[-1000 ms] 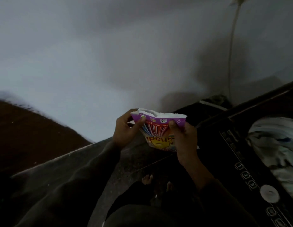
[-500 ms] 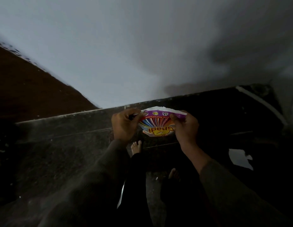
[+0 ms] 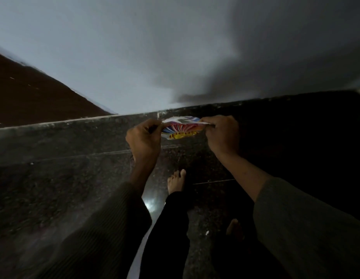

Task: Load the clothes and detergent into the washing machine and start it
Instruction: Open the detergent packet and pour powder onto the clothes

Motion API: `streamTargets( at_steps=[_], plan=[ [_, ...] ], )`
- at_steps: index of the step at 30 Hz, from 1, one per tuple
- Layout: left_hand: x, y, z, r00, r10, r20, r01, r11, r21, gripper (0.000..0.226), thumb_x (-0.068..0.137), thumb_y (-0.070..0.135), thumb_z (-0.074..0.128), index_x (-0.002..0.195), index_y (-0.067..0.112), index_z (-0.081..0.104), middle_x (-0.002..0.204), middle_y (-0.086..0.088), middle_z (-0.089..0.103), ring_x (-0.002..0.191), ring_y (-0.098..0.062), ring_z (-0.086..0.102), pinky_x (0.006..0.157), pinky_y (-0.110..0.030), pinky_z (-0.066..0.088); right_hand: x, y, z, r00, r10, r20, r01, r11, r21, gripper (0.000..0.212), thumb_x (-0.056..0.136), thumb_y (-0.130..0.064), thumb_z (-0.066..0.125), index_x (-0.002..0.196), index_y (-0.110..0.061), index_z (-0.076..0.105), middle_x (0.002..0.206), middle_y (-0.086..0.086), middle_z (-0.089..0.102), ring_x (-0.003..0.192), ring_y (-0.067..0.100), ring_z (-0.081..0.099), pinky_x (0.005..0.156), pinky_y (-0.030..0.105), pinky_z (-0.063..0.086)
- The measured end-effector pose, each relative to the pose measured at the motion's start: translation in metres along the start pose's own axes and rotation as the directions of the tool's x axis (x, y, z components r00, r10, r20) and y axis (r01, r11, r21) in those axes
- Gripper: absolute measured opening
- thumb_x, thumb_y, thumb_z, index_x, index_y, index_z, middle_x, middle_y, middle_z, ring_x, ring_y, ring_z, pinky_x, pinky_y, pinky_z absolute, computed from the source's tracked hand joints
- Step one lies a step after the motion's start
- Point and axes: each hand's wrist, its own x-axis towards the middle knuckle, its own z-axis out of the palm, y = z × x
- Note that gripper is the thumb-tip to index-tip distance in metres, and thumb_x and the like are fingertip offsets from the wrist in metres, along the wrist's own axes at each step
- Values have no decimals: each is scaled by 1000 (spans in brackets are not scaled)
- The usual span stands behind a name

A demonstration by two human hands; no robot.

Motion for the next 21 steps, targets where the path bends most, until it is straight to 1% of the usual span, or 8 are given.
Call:
streamTargets(
  at_steps=[2,6,9,12,15,17,19,21],
  plan=[
    [16,-31,15,999,-38,-7,38,999,-14,11,81,30,78,84,20,80,75,3,77,65,-3,69,64,-31,58,18,3,39,1000,23,10,-23,1000,-16,30,81,-8,63,105,-19,78,93,10,76,90,35,63,77,36,53],
    [41,-82,38,998,-63,-9,63,998,-16,14,82,30,77,85,16,80,76,3,76,65,0,67,62,-18,53,45,10,100,998,15,53,-15,1000,-4,33,78,-16,56,103,-21,78,86,10,75,86,34,63,74,37,55],
    [55,-114,46,997,-54,46,54,999,1,15,85,28,74,86,15,80,77,3,76,65,-4,70,61,-28,57,62,15,129,994,-40,106,39,999,8,37,74,-23,49,96,-20,79,79,11,75,78,36,64,69,40,55],
    [72,-140,51,993,-8,115,1,998,67,15,86,26,71,88,14,80,80,-3,77,67,-6,69,61,-31,56,77,18,153,990,-70,121,76,996,-46,35,75,-27,49,91,-23,80,78,9,74,77,34,64,68,40,55],
    [93,-159,56,988,-11,152,-4,996,93,23,87,32,66,89,14,79,81,-6,78,71,-9,70,65,-36,57,91,17,172,987,-98,130,113,987,-111,35,78,-25,47,93,-21,79,81,8,74,81,33,64,72,38,53],
    [106,-162,57,988,-7,155,-6,997,80,23,86,33,66,86,14,79,79,-6,77,69,-10,70,64,-35,56,102,11,177,993,-62,105,75,989,-125,35,82,-26,49,100,-21,78,90,10,75,89,34,65,79,36,53],
    [118,-158,58,986,37,163,-62,987,150,20,88,29,66,85,13,79,79,-7,77,67,-13,69,60,-28,48,112,6,179,995,-62,82,72,990,-124,27,86,-20,54,98,-16,78,89,12,74,90,36,64,74,35,52],
    [129,-155,60,981,73,177,-111,971,213,21,89,26,64,89,11,79,83,-9,77,71,-19,70,63,-27,41,119,2,179,992,-53,111,67,990,-122,25,89,-13,54,100,-11,75,94,15,72,97,38,60,72,34,43]
  ],
)
